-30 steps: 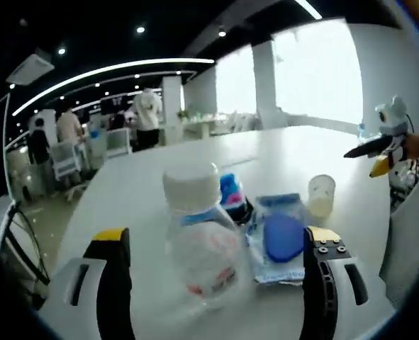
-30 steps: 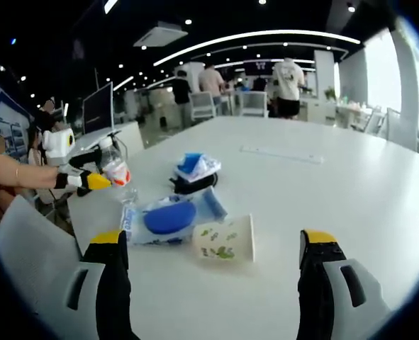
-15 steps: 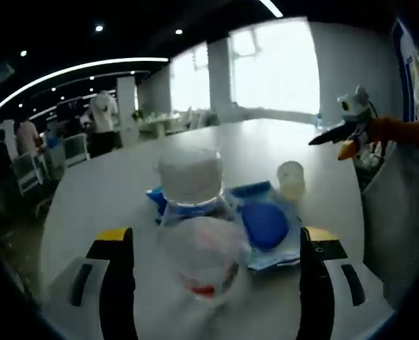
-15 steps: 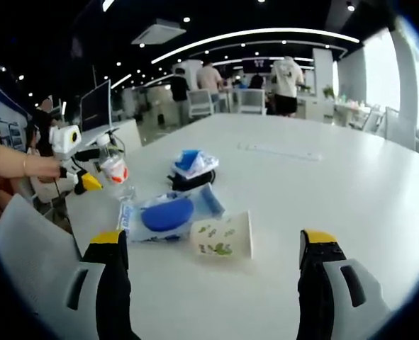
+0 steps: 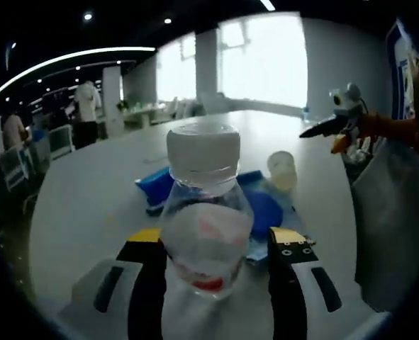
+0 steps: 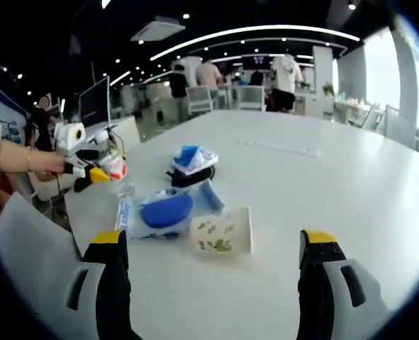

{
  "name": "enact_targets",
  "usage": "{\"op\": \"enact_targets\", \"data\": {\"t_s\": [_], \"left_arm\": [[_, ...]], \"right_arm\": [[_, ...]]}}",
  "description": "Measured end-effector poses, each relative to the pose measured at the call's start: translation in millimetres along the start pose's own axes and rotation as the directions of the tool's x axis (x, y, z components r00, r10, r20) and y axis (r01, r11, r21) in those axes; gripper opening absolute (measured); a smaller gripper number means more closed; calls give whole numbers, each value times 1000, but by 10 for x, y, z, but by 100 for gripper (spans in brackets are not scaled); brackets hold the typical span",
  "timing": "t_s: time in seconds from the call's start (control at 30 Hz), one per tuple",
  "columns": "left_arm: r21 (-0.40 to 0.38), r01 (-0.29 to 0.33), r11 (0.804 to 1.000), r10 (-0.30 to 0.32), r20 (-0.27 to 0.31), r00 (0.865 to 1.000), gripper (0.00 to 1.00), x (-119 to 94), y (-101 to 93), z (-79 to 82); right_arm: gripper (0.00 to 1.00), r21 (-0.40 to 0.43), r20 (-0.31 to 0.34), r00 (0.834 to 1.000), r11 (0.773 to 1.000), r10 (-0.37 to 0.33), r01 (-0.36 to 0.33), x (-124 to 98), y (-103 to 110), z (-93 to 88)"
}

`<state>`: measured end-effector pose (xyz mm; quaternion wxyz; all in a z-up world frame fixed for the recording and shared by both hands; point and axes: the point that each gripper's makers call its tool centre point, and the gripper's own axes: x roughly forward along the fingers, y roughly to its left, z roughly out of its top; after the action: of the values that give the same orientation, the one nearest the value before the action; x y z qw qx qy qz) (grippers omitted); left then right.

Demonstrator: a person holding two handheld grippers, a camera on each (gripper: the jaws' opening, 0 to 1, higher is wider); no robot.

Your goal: Arrange the tabletop items into an orderly group along one side of the table until the central work area is clear of visible clutter.

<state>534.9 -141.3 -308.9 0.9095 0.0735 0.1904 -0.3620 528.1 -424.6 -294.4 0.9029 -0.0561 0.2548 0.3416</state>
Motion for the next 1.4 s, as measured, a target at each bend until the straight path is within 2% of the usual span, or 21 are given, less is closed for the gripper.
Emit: {"op": "enact_targets", "data": {"t_s": [0.1,0.2,0.43,0.6,0.73,0.77,0.83,0.87,0.97,1.0,1.03,1.07,1.17,1.2,1.27,1.4], "left_arm": [[4,1,1000,-1,-5,1000,51,-3,21,-10],[-8,-21,1000,21,0,1000,42,-10,53,-6],[-30,-48,998,48,19,999,42,14,24,14],[-58,-116,992,119,40,992,41,15,39,28],[-96,-229,969,234,45,971,41,-2,167,23],[-98,-238,966,243,46,969,41,5,162,28],[-149,-289,946,296,29,955,41,1,194,15],[-142,-305,942,311,25,950,41,9,200,22],[-193,-383,903,394,20,919,40,1,285,22],[-209,-392,896,405,19,914,40,5,294,22],[-240,-413,878,430,18,903,40,-1,329,22],[-233,-411,881,427,18,904,40,8,330,26],[-210,-432,877,445,19,895,40,23,362,32],[-216,-443,870,456,16,890,40,22,382,33],[-217,-445,869,460,18,888,40,29,414,38],[-240,-490,838,507,9,862,40,0,554,28]], "right_arm": [[99,-3,-14,1000,1000,-7,7,3,-14,-36],[99,1,-15,1000,1000,-9,9,5,-19,-41],[98,-4,-26,1000,1000,-6,6,19,-10,-60],[99,0,-15,1000,1000,-8,8,14,-17,-36],[98,21,3,1000,1000,0,0,8,-7,-2],[98,23,6,1000,1000,0,-1,7,-6,4],[98,29,10,1000,1000,1,-1,6,-5,16],[98,33,14,1000,999,0,-1,7,-2,27],[99,45,26,999,999,-20,19,4,-25,68],[99,47,33,999,998,-29,28,0,-43,91],[99,51,42,998,998,-38,36,-14,-63,126],[99,62,59,997,997,-43,39,-26,-79,169],[99,104,89,995,994,-36,27,-47,-95,244],[99,109,91,995,994,-38,28,-53,-106,252],[99,118,99,994,993,-40,28,-61,-124,277],[99,150,124,992,989,-29,10,-60,-137,383]]}}
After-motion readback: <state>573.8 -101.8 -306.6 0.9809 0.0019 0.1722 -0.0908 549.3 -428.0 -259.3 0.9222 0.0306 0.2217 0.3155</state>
